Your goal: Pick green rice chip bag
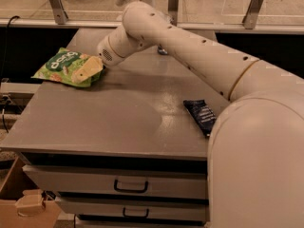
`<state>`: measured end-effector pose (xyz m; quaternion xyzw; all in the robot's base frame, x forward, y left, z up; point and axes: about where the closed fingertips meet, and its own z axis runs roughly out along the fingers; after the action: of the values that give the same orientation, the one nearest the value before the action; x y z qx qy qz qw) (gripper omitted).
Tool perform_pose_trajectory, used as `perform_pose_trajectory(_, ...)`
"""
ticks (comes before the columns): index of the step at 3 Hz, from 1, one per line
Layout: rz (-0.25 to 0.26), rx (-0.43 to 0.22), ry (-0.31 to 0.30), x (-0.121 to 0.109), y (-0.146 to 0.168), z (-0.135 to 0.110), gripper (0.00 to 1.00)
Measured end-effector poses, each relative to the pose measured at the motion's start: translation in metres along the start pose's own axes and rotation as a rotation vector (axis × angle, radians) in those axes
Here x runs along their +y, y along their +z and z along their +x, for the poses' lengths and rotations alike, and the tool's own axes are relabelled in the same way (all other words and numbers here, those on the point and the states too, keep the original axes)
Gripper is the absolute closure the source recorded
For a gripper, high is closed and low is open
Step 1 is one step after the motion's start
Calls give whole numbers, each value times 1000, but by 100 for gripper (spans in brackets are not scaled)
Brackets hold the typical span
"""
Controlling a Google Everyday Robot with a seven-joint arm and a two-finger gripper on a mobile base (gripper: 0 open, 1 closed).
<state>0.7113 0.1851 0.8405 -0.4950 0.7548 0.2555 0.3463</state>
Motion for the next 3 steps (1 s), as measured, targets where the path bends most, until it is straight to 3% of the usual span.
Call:
perform_pose_trajectory(2, 16, -9, 38, 9, -15, 10, 65)
perform_pose_trajectory(3, 37, -43, 6, 16, -45, 10, 87)
